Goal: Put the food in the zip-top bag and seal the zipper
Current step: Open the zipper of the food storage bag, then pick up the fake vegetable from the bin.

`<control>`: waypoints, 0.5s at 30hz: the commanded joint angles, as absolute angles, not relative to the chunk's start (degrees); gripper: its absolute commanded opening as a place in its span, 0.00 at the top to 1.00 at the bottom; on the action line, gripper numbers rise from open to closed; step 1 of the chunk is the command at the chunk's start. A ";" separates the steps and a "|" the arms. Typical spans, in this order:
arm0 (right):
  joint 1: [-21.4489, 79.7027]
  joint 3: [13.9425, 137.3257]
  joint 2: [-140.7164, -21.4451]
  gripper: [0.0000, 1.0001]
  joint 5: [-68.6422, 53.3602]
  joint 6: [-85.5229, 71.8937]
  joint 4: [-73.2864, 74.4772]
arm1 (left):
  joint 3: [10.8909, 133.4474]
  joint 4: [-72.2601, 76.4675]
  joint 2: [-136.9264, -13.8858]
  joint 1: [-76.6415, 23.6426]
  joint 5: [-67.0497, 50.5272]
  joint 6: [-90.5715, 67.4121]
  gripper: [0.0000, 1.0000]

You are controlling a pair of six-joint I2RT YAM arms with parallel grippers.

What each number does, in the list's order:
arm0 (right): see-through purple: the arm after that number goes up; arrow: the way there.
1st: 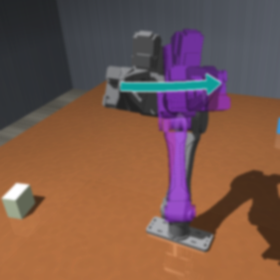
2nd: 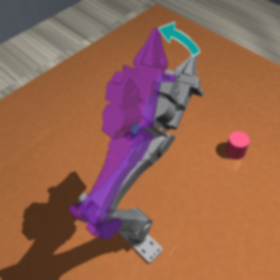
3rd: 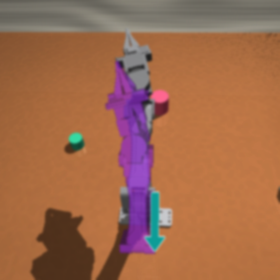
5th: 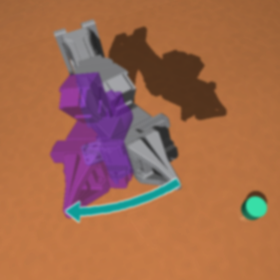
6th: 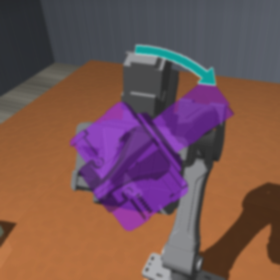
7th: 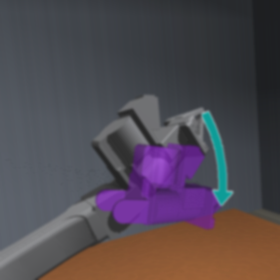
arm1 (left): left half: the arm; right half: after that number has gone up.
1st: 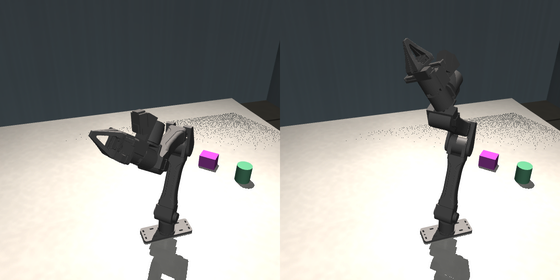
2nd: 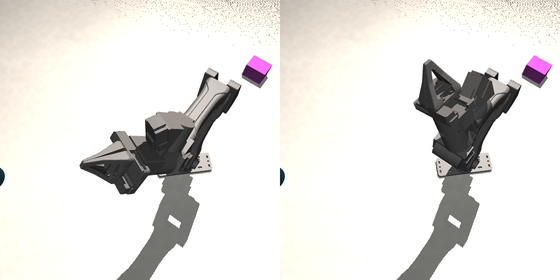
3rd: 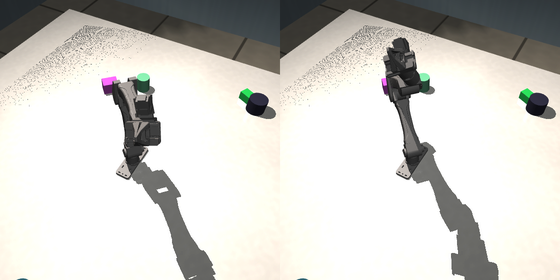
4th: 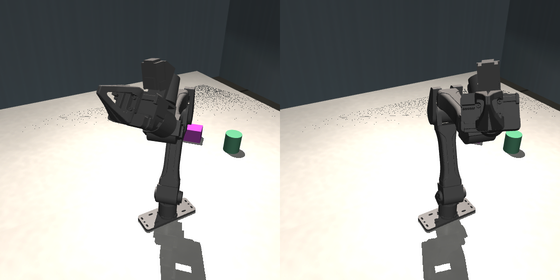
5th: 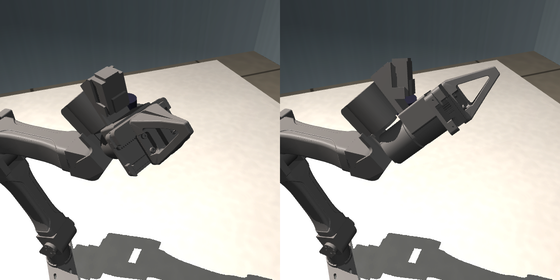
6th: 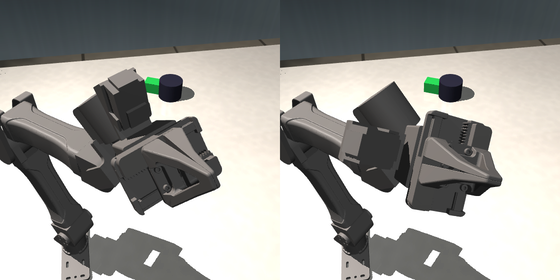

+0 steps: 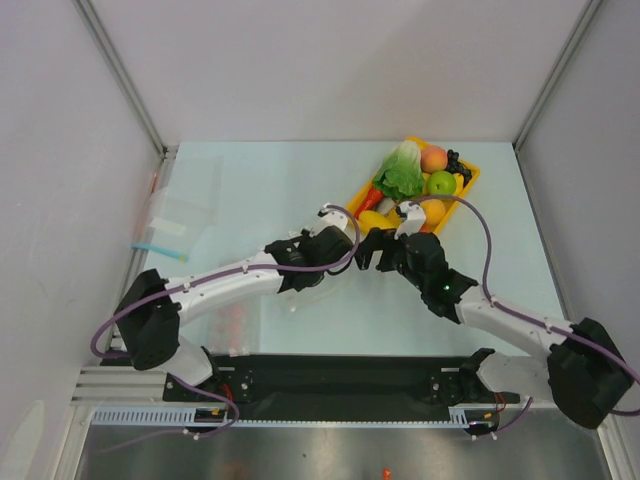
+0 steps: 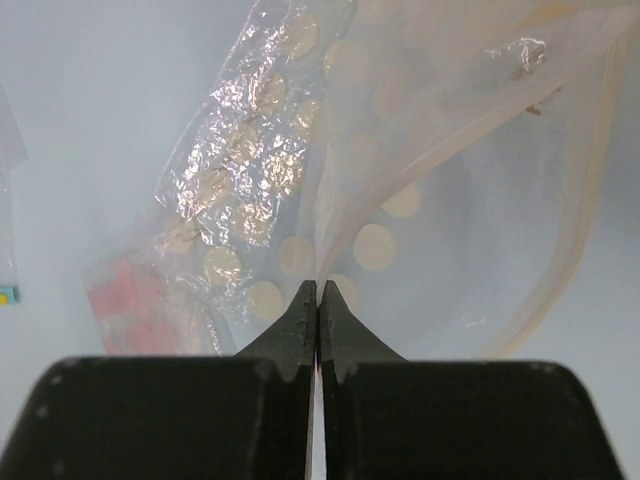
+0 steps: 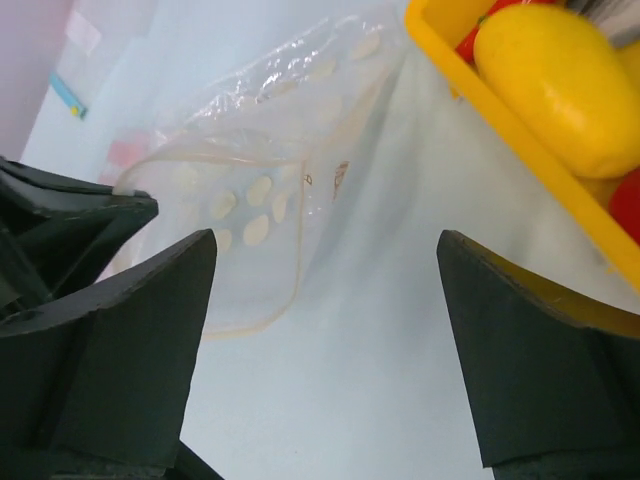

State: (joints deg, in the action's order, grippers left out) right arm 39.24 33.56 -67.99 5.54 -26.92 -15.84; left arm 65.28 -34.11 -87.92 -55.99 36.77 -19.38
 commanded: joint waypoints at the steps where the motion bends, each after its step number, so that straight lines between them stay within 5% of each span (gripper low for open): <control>1: 38.94 32.52 -61.88 0.03 10.61 -22.77 -18.63 | 66.45 -32.52 -84.64 -55.72 36.57 -18.63 1.00; 15: 26.38 68.87 -87.61 0.00 27.67 -27.42 2.89 | 66.27 -31.55 -85.25 -56.60 33.66 -17.84 1.00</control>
